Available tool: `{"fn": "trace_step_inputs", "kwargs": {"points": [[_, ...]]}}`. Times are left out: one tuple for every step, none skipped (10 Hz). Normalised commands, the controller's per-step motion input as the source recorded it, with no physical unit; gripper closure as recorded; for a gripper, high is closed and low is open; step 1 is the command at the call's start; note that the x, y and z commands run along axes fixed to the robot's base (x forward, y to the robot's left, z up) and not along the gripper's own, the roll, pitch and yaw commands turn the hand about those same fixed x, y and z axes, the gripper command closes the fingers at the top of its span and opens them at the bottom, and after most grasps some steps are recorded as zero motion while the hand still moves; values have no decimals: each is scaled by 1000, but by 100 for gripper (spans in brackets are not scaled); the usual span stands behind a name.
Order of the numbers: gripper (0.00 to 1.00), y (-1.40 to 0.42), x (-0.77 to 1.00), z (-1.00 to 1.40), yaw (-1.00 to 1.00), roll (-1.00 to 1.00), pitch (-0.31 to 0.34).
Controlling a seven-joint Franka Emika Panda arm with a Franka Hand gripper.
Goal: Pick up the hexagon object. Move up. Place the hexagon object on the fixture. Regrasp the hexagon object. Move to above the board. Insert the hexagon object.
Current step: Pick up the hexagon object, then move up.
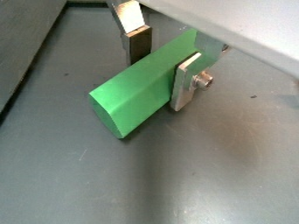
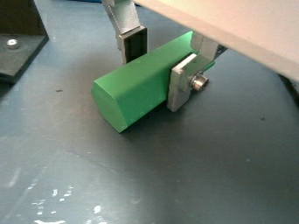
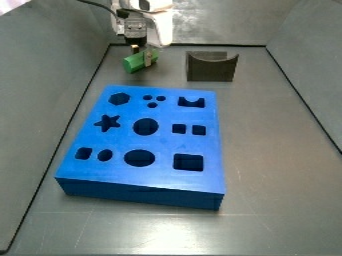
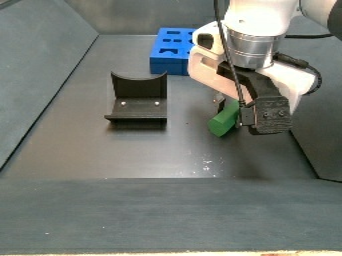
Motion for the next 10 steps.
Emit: {"fn": "trace_step_inputs", "kwargs": {"points": [[100,0,0,0,0,0,0],[100,0,0,0,0,0,0],[100,0,0,1000,0,0,0],[100,24,-67,903,23,-22,48],[100,8,-66,817,25,-41,50],[100,-10,-40,678,22,-70,44],[100,-12,-30,607,21,-82,41],[100,-14,-26,452,19,-106,32],[100,-15,-25,340,15,-121,22],[100,-13,-27,192,5,-138,14]]}}
